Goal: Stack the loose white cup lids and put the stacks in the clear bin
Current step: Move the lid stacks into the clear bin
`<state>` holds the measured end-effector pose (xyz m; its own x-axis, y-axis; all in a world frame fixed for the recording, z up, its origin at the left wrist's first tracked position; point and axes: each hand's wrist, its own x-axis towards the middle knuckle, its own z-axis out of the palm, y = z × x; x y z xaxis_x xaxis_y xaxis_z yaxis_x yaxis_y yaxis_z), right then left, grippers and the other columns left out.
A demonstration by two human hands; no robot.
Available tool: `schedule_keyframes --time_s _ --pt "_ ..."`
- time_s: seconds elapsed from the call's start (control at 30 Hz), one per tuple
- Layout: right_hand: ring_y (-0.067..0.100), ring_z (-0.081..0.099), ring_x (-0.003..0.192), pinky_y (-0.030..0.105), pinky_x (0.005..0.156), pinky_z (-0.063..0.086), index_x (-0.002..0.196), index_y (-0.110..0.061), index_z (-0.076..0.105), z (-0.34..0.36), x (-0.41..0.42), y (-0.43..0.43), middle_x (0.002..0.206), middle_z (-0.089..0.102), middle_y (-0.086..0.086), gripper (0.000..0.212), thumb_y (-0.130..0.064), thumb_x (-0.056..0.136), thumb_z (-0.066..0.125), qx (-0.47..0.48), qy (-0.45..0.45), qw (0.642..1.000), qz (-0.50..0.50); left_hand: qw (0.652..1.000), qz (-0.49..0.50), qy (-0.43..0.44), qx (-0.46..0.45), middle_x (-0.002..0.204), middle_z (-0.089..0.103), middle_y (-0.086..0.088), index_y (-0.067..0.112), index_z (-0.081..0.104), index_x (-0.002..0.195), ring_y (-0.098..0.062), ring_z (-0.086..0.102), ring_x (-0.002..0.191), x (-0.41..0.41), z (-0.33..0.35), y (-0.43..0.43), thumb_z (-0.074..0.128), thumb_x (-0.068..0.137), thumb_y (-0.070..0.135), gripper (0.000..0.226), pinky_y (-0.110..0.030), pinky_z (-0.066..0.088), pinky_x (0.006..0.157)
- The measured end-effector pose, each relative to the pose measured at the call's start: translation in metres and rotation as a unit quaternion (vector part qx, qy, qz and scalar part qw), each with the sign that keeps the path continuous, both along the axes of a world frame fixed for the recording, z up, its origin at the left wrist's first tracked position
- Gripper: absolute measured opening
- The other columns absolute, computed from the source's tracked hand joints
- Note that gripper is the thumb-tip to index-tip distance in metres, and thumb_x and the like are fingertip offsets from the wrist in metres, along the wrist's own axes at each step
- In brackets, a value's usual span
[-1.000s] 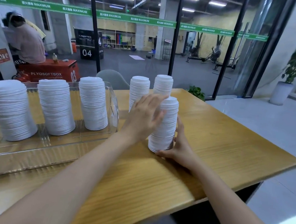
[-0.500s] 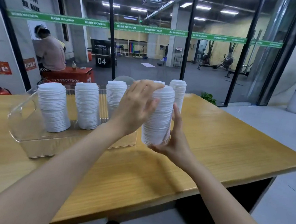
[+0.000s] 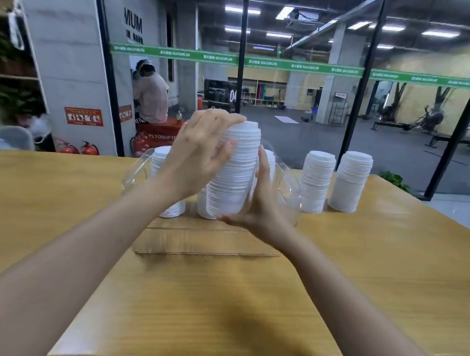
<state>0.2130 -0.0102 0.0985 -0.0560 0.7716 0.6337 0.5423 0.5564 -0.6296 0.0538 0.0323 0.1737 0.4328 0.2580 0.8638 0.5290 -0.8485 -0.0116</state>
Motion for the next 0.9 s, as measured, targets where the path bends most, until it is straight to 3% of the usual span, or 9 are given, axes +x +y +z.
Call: schedule_keyframes --time_s 0.1,0.2,0.3,0.37,0.5,0.67,0.83,0.9 --pt "0.01 0.017 0.147 0.027 0.12 0.021 0.154 -0.006 -0.008 -0.003 -0.026 0.029 0.158 0.013 -0.002 0.144 -0.029 0.054 0.093 -0.012 0.007 0.999 0.029 0.999 0.03 0.011 -0.013 0.122 0.058 -0.01 0.009 0.055 0.131 -0.026 0.049 0.114 -0.03 -0.003 0.016 0.042 0.1 0.028 0.038 -0.043 0.04 0.099" --pt "-0.001 0.016 0.14 0.015 0.116 0.017 0.152 -0.007 -0.009 -0.011 -0.05 0.055 0.153 0.012 -0.012 0.142 -0.017 0.055 0.096 -0.031 -0.01 0.998 0.051 0.997 0.058 0.022 -0.034 0.124 0.058 -0.008 0.01 0.054 0.131 -0.025 0.049 0.117 -0.056 -0.013 0.032 0.043 0.099 0.029 0.038 -0.045 0.04 0.101" --pt "0.014 0.025 0.145 0.036 0.12 0.027 0.152 -0.019 -0.009 -0.02 -0.07 0.076 0.156 0.02 0.002 0.142 -0.028 0.053 0.092 -0.067 -0.021 0.994 0.079 0.995 0.084 0.029 -0.054 0.124 0.059 -0.008 0.011 0.054 0.131 -0.027 0.051 0.116 -0.079 -0.025 0.047 0.043 0.099 0.029 0.038 -0.049 0.042 0.099" --pt "0.018 0.031 0.141 0.042 0.117 0.031 0.148 -0.023 -0.001 -0.025 -0.081 0.088 0.151 0.025 0.003 0.134 -0.03 0.05 0.091 -0.089 -0.026 0.992 0.082 0.993 0.099 0.03 -0.061 0.122 0.059 -0.007 0.012 0.054 0.13 -0.028 0.052 0.113 -0.09 -0.034 0.056 0.043 0.098 0.03 0.038 -0.049 0.043 0.096" --pt "0.016 0.032 0.136 0.037 0.117 0.03 0.148 -0.015 0.003 -0.035 -0.09 0.101 0.147 0.026 0.002 0.132 -0.013 0.054 0.096 -0.131 -0.037 0.986 0.097 0.99 0.124 0.024 -0.064 0.122 0.06 -0.006 0.014 0.055 0.129 -0.026 0.052 0.113 -0.101 -0.053 0.065 0.043 0.097 0.03 0.038 -0.04 0.037 0.099" --pt "0.009 0.033 0.128 0.021 0.106 0.03 0.147 -0.01 0.003 -0.039 -0.092 0.106 0.139 0.026 -0.004 0.125 -0.008 0.06 0.093 -0.158 -0.09 0.978 0.105 0.986 0.149 0.013 -0.07 0.12 0.06 -0.005 0.014 0.057 0.126 -0.025 0.052 0.109 -0.105 -0.071 0.067 0.042 0.096 0.031 0.038 -0.035 0.033 0.095" --pt "0.009 0.031 0.129 0.022 0.106 0.03 0.147 -0.007 0.003 -0.041 -0.097 0.115 0.138 0.024 -0.005 0.125 -0.013 0.061 0.093 -0.163 -0.128 0.974 0.09 0.984 0.166 0.024 -0.054 0.118 0.061 -0.005 0.014 0.058 0.123 -0.026 0.052 0.11 -0.109 -0.074 0.069 0.044 0.095 0.031 0.036 -0.036 0.03 0.098" --pt "0.012 0.032 0.131 0.024 0.108 0.029 0.15 -0.008 0.003 -0.038 -0.096 0.117 0.139 0.026 -0.005 0.125 -0.014 0.062 0.093 -0.208 -0.125 0.966 0.093 0.983 0.172 0.061 -0.035 0.116 0.062 -0.005 0.015 0.058 0.123 -0.026 0.054 0.109 -0.112 -0.081 0.069 0.045 0.094 0.032 0.036 -0.039 0.029 0.101"
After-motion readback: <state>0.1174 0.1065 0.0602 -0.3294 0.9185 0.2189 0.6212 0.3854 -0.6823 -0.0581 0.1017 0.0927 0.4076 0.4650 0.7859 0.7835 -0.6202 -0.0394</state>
